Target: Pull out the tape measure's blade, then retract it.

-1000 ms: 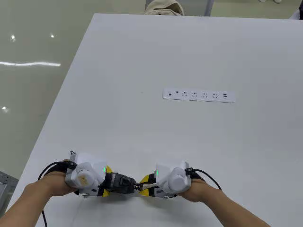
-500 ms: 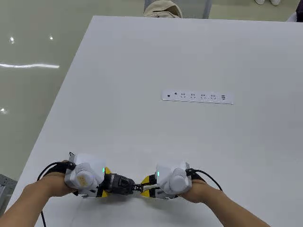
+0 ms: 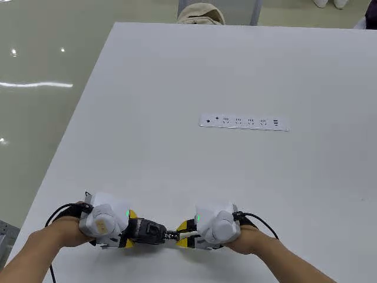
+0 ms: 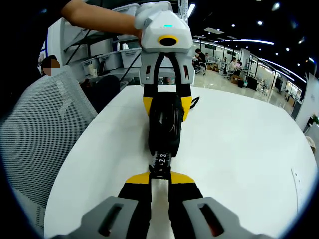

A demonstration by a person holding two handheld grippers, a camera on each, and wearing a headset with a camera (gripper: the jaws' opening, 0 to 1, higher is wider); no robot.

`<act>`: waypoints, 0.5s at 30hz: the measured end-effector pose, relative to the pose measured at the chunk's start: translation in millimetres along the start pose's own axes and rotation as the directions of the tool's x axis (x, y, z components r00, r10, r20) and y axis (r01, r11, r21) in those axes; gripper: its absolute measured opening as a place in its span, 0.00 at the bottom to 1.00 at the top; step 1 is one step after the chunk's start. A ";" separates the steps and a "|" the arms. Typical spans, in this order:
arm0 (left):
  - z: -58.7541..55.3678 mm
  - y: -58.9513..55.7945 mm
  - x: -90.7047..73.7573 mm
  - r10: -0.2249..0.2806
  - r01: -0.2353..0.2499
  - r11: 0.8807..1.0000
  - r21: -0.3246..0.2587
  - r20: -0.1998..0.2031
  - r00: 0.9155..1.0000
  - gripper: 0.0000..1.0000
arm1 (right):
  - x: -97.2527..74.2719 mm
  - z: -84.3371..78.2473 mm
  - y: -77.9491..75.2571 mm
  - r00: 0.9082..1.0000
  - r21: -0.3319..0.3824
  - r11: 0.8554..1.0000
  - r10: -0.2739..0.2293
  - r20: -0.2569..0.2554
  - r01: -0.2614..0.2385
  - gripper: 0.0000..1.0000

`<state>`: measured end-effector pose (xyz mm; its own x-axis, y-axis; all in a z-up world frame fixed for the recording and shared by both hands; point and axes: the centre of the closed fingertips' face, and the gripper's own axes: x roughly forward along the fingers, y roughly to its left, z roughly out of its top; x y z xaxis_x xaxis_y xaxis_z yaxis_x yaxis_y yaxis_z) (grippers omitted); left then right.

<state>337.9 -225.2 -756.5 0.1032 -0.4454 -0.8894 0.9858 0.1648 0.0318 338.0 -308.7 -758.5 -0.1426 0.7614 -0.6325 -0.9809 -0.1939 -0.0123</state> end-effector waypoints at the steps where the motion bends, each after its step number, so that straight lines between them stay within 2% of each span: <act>1: 0.2 -0.1 0.1 0.001 -0.001 1.000 0.000 0.000 1.000 0.29 | -0.5 0.0 0.0 1.000 -0.002 1.000 -0.001 0.000 0.001 0.10; 15: 1.1 0.1 0.1 0.001 -0.001 1.000 -0.006 0.001 1.000 0.29 | -7.2 -3.6 0.5 1.000 -0.003 1.000 -0.005 -0.002 0.005 0.10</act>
<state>338.1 -226.2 -756.1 0.1038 -0.4459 -0.8891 0.9849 0.1708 0.0294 338.9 -316.4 -756.7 -0.1373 0.7612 -0.6339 -0.9813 -0.1916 -0.0176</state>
